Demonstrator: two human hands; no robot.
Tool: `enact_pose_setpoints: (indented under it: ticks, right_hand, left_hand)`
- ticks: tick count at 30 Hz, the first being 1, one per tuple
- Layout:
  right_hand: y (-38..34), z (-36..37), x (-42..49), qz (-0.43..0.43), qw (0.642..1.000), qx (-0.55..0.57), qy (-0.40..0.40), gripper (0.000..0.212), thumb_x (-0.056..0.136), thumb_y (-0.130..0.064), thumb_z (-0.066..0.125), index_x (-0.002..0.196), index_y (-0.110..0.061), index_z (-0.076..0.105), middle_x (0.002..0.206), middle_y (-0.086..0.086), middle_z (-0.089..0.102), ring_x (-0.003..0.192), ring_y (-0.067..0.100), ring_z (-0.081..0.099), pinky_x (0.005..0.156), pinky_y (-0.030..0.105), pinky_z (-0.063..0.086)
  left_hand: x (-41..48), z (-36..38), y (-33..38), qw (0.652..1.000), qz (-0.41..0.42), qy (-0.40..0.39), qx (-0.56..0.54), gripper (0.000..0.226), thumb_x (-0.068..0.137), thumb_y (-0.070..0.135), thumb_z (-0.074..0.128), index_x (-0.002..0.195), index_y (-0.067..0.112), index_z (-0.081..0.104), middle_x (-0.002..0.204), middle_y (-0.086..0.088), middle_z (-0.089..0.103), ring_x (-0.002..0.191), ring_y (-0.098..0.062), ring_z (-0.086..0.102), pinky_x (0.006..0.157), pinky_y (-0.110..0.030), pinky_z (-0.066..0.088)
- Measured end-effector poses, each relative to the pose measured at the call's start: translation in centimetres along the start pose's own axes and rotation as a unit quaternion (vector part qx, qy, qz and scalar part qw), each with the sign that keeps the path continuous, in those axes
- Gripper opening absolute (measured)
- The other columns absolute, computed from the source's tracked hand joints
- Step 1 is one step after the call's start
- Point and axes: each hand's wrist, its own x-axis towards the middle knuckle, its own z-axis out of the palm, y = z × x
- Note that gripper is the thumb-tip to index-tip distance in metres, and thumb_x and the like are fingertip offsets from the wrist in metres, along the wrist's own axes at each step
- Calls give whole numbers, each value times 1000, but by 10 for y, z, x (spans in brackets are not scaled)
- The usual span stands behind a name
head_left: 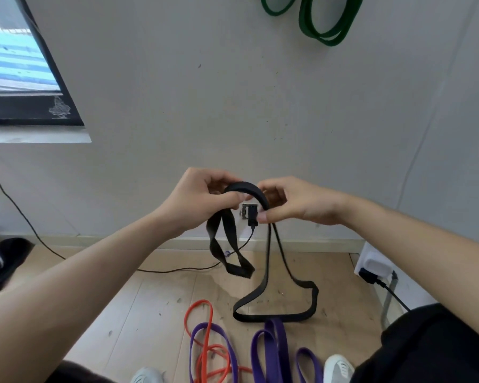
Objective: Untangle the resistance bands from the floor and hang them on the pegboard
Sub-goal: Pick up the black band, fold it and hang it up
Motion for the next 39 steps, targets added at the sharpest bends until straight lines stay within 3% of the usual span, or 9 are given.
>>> enact_pose_setpoints:
  ticks: [4,9,11,14,18,24,30,36,39]
  right_hand:
    - [-18,13,6,-63,991,81,87,39,86,-16,74,121,-5,61,94,28,69,87,30,70,91,44,54]
    - [-27,10,3,-106,985,37,130,17,88,-4,70,104,1,71,70,-3,69,64,8,64,64,21,52]
    - [-29,7,3,-124,977,58,161,16,89,-2,69,103,5,70,72,5,67,62,9,62,63,22,53]
    - [-27,-3,4,-124,966,91,208,10,91,-5,68,100,-1,71,80,15,64,66,16,59,66,28,54]
    - [-19,-22,-3,-75,964,147,208,12,93,-8,65,103,-2,69,75,6,60,64,17,56,66,29,53]
    - [-2,-27,-9,-27,982,128,138,22,97,-10,59,115,-1,67,63,-3,54,56,11,47,58,25,39]
    - [-4,-27,-12,-77,971,116,195,24,91,-7,65,109,8,69,56,-6,58,52,11,44,56,24,38]
    - [-2,-35,-12,-76,948,190,242,28,80,-21,71,99,1,71,77,13,53,54,12,42,53,22,38]
    - [-1,-38,-12,-65,941,215,253,23,88,-15,67,101,3,70,66,2,53,54,11,41,52,21,37]
  left_hand:
    - [-1,6,1,999,13,-18,-24,21,83,5,81,101,13,74,86,-12,78,85,-27,77,89,-40,59]
    - [-2,6,-3,1000,3,-4,-22,33,82,-3,77,102,14,57,85,-22,74,80,-42,72,83,-50,58]
    - [-2,7,-6,1000,-4,-5,2,31,83,-2,74,104,13,56,85,-25,72,74,-41,67,72,-47,55]
    - [0,6,-14,999,-10,-1,45,24,85,1,70,98,18,60,81,-14,74,68,-15,62,66,-26,47]
    - [2,0,-17,999,-5,12,-34,24,89,0,72,108,14,67,81,-4,73,75,-19,72,82,-30,59]
    - [0,4,-8,993,-26,1,-118,27,89,-1,72,112,13,70,88,-8,76,73,-18,71,76,-30,62]
    - [0,-5,-19,987,-100,-108,-59,14,90,8,74,100,4,65,91,-13,76,85,-28,75,75,-30,61]
    - [-1,-18,-41,966,-109,-233,11,18,82,28,82,95,18,74,103,-11,78,100,-20,72,102,-35,49]
    - [-2,-23,-51,958,-107,-267,9,19,84,14,78,103,13,74,110,-12,76,106,-25,70,99,-32,50]
